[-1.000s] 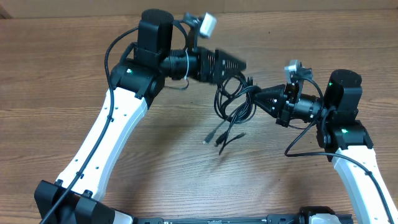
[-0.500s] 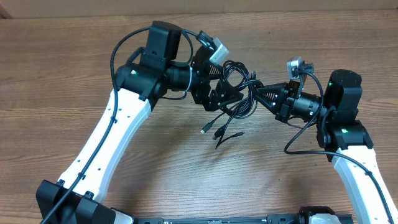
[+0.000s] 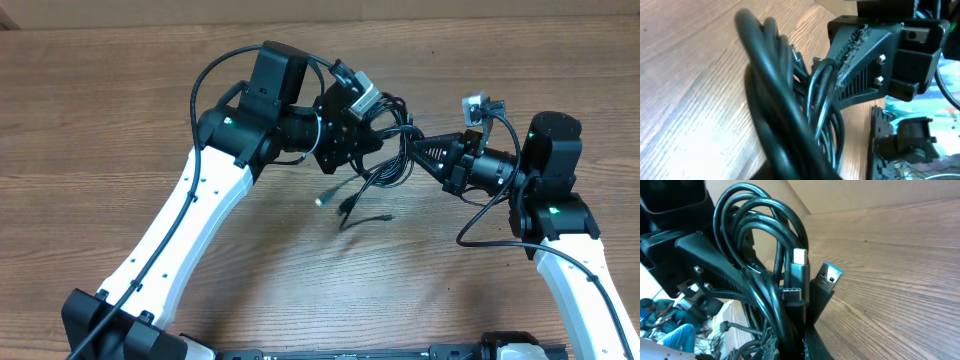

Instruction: Untangle cables

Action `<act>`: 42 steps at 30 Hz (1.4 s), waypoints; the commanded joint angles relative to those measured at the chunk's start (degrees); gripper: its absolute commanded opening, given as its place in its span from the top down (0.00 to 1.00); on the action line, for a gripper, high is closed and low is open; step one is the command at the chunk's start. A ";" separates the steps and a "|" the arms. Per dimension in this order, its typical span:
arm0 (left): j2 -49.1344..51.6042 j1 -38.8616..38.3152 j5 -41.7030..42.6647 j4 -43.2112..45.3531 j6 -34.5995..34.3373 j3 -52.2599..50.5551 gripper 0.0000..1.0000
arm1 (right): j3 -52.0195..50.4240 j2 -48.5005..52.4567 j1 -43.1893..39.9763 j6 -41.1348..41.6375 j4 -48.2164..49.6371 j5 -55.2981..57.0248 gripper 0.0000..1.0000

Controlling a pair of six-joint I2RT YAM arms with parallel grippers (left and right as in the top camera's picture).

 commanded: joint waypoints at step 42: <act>-1.44 0.20 -11.76 8.44 -9.18 1.22 0.96 | 0.07 -0.15 0.07 -7.08 -4.48 -8.59 0.72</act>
